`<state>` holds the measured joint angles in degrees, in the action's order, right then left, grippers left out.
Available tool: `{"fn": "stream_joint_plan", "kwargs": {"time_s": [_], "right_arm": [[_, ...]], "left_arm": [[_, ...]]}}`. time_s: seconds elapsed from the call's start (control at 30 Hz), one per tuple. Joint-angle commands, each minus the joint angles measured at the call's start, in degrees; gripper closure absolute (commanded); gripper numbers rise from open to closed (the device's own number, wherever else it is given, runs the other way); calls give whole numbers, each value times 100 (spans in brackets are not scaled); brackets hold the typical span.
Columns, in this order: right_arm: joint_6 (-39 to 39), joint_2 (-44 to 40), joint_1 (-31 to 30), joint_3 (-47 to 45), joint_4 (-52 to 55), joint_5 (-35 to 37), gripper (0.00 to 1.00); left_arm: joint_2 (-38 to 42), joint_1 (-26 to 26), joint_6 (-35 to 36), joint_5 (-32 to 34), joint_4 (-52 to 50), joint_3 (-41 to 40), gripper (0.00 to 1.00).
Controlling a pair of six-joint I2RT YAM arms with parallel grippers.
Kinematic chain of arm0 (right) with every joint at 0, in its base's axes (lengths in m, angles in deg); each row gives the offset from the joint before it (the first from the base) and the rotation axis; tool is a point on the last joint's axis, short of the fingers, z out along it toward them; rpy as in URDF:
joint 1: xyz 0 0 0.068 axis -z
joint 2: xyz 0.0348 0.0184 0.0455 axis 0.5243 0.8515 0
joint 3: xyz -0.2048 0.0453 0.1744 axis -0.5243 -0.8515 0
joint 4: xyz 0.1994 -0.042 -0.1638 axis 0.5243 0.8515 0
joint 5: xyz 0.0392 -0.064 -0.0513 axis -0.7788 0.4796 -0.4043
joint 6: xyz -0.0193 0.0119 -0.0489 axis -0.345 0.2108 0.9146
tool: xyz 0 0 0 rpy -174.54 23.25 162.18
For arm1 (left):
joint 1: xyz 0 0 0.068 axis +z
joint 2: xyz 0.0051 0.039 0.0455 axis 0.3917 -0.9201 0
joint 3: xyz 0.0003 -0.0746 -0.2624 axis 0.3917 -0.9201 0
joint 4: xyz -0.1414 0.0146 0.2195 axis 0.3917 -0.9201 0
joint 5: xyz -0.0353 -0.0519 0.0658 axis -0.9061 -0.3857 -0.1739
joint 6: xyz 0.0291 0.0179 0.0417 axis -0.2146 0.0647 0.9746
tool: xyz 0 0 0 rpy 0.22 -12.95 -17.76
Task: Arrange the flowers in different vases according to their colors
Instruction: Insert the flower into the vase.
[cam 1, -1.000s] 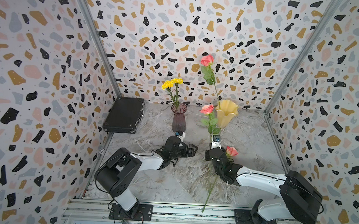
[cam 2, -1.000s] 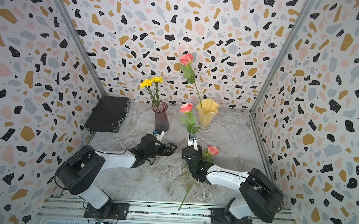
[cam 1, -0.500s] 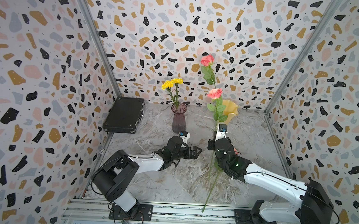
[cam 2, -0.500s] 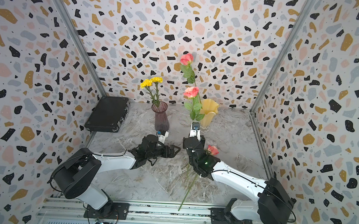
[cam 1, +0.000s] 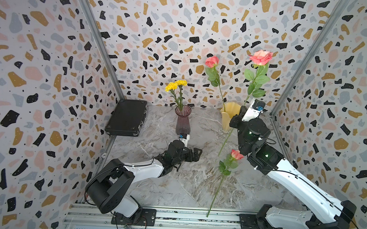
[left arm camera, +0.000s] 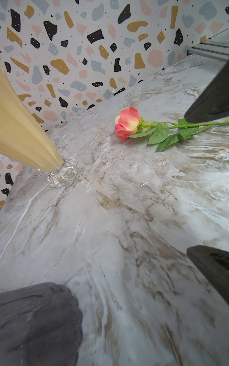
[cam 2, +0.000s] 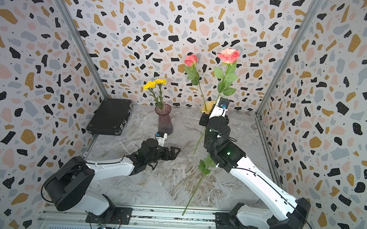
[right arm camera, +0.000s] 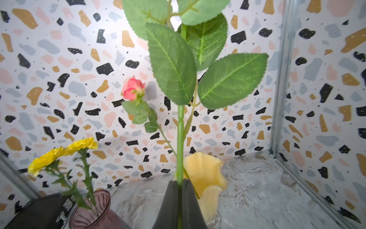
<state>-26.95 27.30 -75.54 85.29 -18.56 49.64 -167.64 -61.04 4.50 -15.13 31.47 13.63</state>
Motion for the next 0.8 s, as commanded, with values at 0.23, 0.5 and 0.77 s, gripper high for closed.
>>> {"fn": "stream_joint_plan", "kwargs": {"time_s": [0.23,0.5,0.77], "right_arm": [[473,1827,1270,2435,-347,-6,100],[2411,3462,1651,3856,-2357,22,100],[3120,4574,2163,4605,-3105,-112,100]], "left_arm": [[592,-11,-83,1039,-1,-362,1],[816,10,195,1778,-916,-37,1],[796,18,220,1691,-869,-46,1]]}}
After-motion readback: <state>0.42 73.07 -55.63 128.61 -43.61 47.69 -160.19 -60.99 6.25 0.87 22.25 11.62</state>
